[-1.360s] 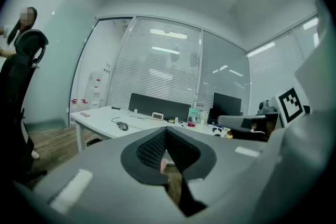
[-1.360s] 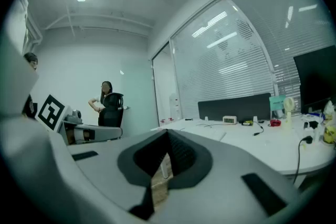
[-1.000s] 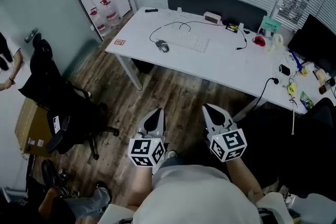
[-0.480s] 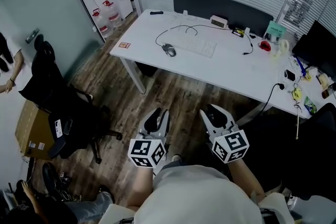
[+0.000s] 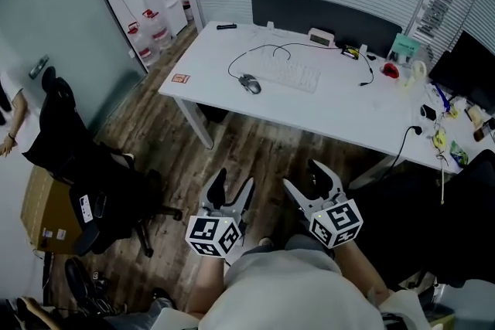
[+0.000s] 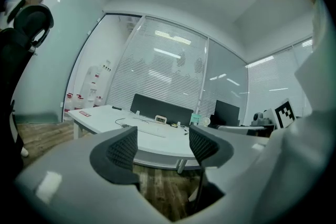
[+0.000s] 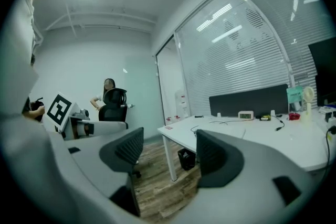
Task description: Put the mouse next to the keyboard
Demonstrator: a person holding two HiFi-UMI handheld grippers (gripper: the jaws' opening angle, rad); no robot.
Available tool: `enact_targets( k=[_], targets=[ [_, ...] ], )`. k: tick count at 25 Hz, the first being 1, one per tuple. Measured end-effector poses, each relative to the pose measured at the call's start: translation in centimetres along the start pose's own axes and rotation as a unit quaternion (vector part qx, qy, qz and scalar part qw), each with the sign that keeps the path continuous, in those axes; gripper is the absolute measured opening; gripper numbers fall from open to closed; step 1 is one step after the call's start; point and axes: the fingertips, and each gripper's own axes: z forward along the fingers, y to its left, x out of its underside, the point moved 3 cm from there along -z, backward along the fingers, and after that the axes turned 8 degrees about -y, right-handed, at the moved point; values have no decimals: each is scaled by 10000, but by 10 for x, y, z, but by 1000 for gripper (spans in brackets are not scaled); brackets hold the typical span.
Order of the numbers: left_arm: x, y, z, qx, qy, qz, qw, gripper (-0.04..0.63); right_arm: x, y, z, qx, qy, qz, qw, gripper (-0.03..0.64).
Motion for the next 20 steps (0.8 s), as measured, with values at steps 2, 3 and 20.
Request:
enact_targets(
  k=[2,3,20],
  targets=[
    [0,6,4,-19,40,-20,10000,293,2,0,6,5,54,34,10000,300],
    [0,8,5,-19,55,-30,10000,293,2,0,9,4,82,51,10000,301],
    [11,82,86,-192,217,-131,9995,293,18,-53,118,-124,301,-35,9995,319]
  ],
)
